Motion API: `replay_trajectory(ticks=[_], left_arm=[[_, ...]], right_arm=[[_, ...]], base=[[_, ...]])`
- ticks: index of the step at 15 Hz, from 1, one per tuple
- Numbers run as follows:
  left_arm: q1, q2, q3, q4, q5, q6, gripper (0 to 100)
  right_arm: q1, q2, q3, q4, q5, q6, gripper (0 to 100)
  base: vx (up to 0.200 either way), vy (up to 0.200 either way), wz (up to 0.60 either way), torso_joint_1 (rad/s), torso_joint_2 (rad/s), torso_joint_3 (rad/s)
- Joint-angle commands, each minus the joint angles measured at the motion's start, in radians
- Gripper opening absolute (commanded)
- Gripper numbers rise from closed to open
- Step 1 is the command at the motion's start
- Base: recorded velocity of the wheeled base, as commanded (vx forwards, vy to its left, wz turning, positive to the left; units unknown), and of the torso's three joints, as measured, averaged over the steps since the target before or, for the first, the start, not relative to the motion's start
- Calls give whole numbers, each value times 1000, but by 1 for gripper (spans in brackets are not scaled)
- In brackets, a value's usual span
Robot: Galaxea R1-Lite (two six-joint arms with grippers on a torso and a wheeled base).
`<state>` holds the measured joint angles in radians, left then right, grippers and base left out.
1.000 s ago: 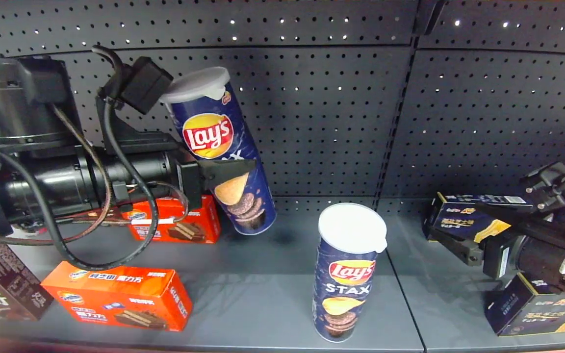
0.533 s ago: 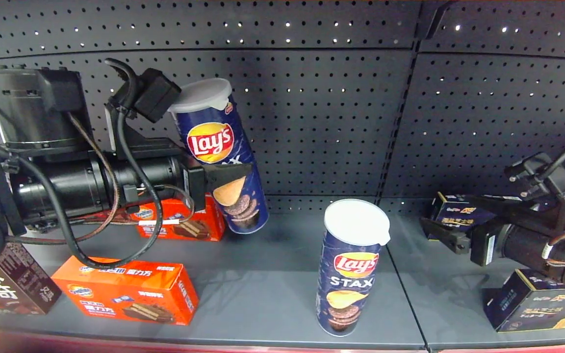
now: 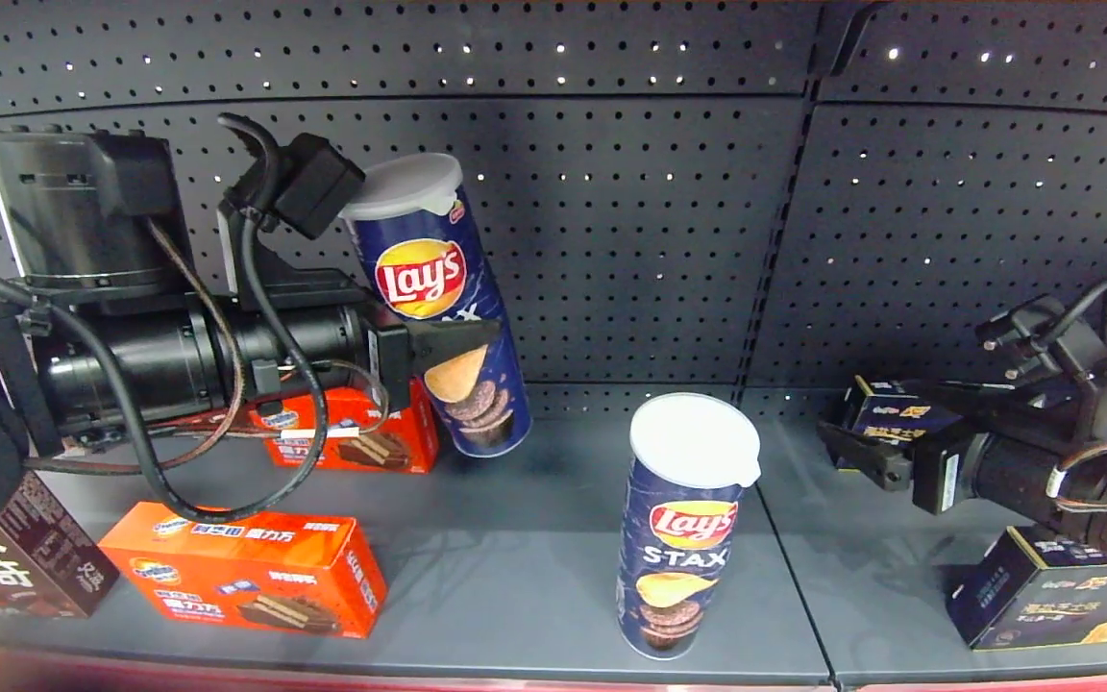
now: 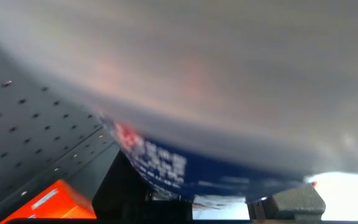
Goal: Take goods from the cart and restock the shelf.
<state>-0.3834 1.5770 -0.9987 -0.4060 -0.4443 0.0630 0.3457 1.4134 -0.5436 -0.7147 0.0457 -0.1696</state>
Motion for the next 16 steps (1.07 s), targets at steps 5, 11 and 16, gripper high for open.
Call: replay_trajectory(ticks=[5, 11, 16], left_arm=[[-2, 184, -153, -2, 53, 6, 0], [-29, 307, -216, -4, 48, 83, 0], [-81, 388, -308, 1, 50, 83, 0]], right_arm=[[15, 65, -1, -5, -3, -1, 100], [29, 78, 2, -5, -9, 2, 100], [29, 105, -15, -15, -9, -1, 100]], base=[[0, 0, 0, 0, 0, 0], [0, 0, 0, 0, 0, 0], [0, 0, 0, 0, 0, 0]])
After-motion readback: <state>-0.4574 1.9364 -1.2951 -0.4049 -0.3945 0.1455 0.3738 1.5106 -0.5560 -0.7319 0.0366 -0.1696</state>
